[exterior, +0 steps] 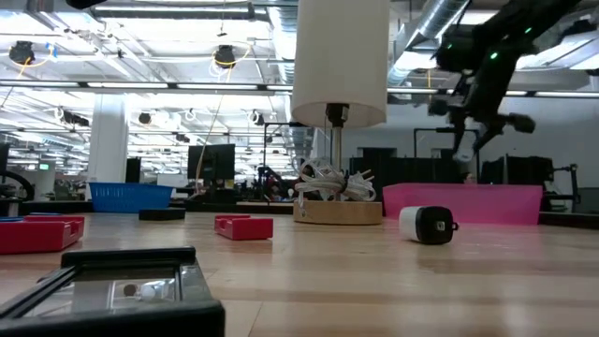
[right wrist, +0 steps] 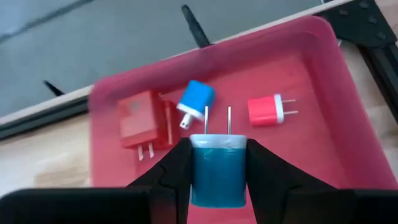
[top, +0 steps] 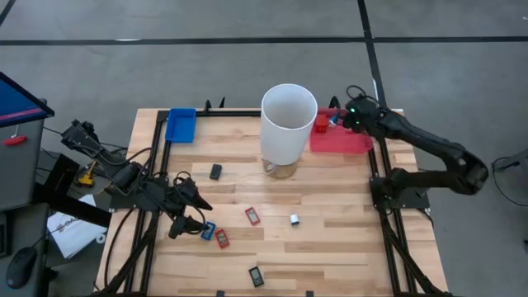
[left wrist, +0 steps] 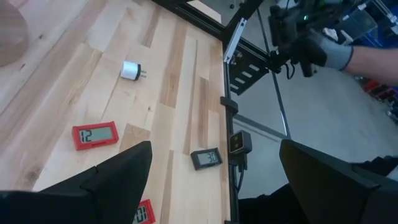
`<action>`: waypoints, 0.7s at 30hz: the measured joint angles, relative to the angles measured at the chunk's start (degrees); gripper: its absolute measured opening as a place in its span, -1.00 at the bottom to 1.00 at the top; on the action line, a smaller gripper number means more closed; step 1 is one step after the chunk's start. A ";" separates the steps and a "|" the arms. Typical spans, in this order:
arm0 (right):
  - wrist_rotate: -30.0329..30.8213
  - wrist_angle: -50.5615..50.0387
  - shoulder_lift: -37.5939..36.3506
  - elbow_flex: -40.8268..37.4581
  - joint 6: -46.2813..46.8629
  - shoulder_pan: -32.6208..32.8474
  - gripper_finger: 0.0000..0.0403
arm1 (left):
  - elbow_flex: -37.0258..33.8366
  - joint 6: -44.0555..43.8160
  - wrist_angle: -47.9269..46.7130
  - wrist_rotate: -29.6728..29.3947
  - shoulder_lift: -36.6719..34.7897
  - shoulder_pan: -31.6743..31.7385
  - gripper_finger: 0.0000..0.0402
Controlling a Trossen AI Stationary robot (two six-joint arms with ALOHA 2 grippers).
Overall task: Pick & Place Office items
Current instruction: Put the blue charger adapter into the pink bin
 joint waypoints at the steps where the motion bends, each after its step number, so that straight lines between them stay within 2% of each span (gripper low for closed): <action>1: -0.19 1.27 1.64 0.11 -0.50 -0.14 -0.47 | 0.00 -0.27 -0.06 -0.38 0.00 0.00 0.75; 7: -0.44 10.27 11.78 0.33 3.08 -0.82 -0.47 | 0.00 -2.79 0.02 -1.04 0.00 0.00 0.75; 12: 0.47 10.73 18.24 0.33 7.35 -2.36 -0.47 | 0.00 -4.57 0.02 -1.06 0.00 0.00 0.75; 21: 5.16 11.72 20.49 0.36 8.44 -3.83 -0.47 | 0.00 -5.30 0.06 -1.04 -0.02 0.00 0.75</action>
